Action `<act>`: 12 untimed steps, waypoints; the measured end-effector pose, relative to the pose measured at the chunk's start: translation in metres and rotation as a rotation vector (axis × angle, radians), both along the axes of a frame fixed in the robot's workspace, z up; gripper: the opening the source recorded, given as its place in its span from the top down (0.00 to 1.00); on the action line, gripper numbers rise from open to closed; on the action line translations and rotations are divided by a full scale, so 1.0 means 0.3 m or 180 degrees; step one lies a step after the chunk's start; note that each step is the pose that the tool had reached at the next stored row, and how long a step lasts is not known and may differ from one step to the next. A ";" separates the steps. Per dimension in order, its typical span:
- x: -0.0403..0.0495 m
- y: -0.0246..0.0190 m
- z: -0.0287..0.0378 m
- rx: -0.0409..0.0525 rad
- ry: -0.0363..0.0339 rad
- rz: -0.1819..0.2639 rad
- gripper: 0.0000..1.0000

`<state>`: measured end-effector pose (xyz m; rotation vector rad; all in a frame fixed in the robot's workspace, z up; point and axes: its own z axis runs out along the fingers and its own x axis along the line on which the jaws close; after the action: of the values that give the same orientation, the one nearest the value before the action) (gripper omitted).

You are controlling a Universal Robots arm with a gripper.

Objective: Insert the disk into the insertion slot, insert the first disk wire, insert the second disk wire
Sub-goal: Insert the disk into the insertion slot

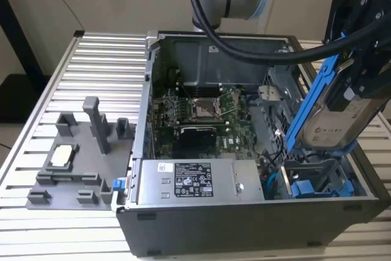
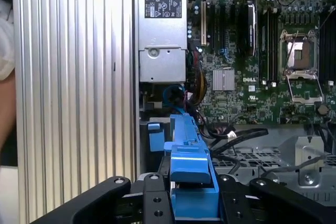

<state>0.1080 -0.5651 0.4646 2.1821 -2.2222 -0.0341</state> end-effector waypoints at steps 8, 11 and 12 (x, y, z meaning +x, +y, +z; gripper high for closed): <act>0.000 -0.009 -0.017 0.0002 0.0000 0.0000 0.67; 0.000 -0.015 -0.030 0.0005 0.0000 0.0000 0.67; 0.000 -0.016 -0.035 0.0005 0.0000 0.0000 0.67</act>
<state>0.1079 -0.5700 0.4540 2.1829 -2.2231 -0.0360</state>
